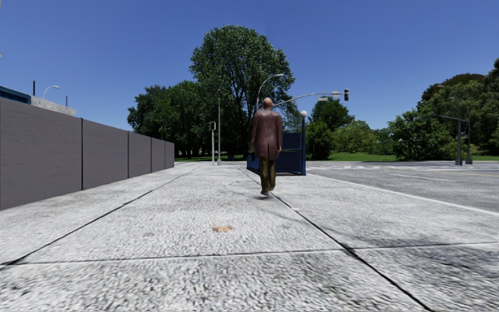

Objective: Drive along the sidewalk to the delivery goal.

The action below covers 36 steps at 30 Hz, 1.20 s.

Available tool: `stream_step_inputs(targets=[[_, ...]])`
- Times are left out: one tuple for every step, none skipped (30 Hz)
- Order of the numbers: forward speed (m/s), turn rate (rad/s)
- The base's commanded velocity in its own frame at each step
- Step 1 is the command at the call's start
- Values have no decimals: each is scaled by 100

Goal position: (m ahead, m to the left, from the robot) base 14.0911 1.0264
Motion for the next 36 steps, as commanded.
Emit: stream_step_inputs(targets=[[200,0],[200,0],[200,0],[200,0],[200,0],[200,0],[200,0],[200,0],[200,0],[200,0],[200,0],[200,0],[200,0],[200,0],[200,0],[200,0],[200,0],[200,0],[200,0],[200,0],[200,0],[200,0],[200,0],[200,0],[200,0],[200,0],[200,0],[200,0],[200,0],[200,0],[200,0],[200,0],[200,0],[200,0],[200,0],[200,0]])
